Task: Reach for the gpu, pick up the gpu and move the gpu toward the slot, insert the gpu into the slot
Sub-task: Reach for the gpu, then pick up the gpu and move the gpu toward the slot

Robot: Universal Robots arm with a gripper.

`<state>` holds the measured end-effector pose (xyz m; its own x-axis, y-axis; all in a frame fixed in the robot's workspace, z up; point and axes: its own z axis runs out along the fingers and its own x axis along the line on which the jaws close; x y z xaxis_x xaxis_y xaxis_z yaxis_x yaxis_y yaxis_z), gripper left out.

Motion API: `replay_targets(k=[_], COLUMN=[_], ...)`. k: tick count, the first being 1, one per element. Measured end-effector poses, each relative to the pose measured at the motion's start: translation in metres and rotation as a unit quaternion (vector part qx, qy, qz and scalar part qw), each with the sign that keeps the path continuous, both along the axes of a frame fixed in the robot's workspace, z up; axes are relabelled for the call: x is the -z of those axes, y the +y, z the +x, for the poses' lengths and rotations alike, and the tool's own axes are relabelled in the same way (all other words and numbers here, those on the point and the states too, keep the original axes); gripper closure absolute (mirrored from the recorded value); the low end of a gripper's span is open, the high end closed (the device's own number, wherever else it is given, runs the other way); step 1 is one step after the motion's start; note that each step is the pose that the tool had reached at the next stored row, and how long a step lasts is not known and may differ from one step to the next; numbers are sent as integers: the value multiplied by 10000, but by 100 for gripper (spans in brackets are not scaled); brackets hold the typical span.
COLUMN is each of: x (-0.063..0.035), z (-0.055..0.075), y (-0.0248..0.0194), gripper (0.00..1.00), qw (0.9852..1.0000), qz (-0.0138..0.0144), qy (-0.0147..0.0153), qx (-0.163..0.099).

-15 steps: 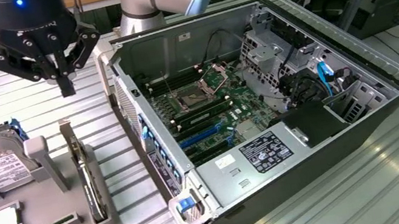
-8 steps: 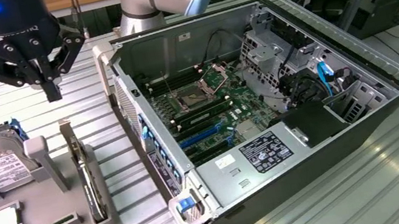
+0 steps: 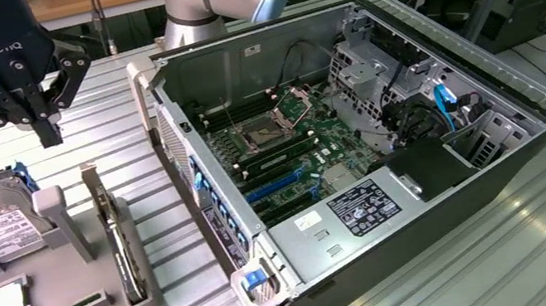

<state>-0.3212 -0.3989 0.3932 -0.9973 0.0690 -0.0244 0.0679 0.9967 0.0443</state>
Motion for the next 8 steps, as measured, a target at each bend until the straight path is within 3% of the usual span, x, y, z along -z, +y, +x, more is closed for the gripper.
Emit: replay_targets(k=[8], x=[0], z=[0], y=[0], gripper=[89], qw=[10000], qz=[0], qy=[0], qx=[0])
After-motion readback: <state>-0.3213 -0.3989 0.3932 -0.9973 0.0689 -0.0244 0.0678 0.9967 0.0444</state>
